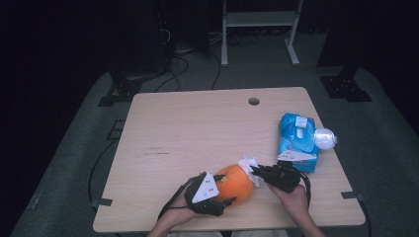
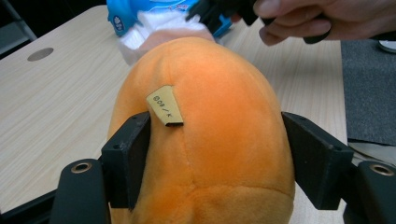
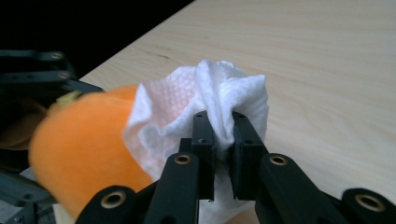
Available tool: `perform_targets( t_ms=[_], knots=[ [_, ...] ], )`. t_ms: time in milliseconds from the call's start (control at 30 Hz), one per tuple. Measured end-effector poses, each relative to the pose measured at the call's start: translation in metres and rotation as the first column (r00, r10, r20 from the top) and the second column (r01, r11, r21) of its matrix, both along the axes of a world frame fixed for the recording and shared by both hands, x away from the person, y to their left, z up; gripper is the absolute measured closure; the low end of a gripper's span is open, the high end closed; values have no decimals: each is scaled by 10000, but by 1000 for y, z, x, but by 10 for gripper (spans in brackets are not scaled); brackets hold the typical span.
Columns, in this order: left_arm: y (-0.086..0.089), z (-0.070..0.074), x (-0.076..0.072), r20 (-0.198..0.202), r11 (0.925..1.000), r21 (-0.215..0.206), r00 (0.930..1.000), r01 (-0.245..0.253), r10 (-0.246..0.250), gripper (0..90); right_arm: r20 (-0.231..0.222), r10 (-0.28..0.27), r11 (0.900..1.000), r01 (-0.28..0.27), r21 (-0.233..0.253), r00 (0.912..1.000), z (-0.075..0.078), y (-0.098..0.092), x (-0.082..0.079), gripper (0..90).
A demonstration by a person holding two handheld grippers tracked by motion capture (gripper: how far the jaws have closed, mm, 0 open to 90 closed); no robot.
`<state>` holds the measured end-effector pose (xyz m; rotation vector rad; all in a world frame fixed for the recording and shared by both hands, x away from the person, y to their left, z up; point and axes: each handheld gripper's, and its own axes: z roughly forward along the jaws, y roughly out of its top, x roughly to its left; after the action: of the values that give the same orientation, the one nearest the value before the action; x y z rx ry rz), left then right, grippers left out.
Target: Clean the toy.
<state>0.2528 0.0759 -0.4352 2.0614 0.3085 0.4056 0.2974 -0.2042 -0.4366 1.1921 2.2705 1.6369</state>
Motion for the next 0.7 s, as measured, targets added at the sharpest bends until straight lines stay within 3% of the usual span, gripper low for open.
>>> perform_targets(
  t_ms=[100, 167, 233, 300, 367, 533, 633, 700],
  knots=[
    [0, -1, 1, -30, 10000, -67, 10000, 2, -3, 284, 561, 503, 9979, -525, 387, 9972, 15, 7, -9, 810],
    [-1, -1, 1, -7, 10000, -43, 10000, 54, -54, 283, 770, 579, 9982, -587, 81, 9953, 17, 12, -11, 810],
    [-2, -1, 0, 22, 10000, 1, 10000, 81, -81, 281, 427, 421, 9990, -427, 134, 9982, 8, 8, -6, 810],
    [-4, -1, -1, 87, 9999, 69, 9999, 119, -119, 280, 114, 105, 9998, -103, -141, 9999, 1, 3, -1, 810],
    [-4, -1, -1, 88, 9999, 74, 9999, 143, -144, 280, -145, -26, 10000, 26, 44, 9999, -1, 0, 0, 810],
    [-2, -2, 0, -1, 9999, -64, 9999, 141, -141, 277, 854, 574, 9983, -562, -170, 9947, 19, 16, -14, 810],
    [-3, -1, 1, -85, 9999, -164, 10000, -10, 9, 243, 515, 317, 9993, -307, -202, 9982, 9, 10, -7, 810],
    [-1, 2, 5, -465, 9966, -700, 9981, -427, 395, 184, 208, 15, 9996, -9, -289, 9998, 1, 3, -1, 810]
  ],
)
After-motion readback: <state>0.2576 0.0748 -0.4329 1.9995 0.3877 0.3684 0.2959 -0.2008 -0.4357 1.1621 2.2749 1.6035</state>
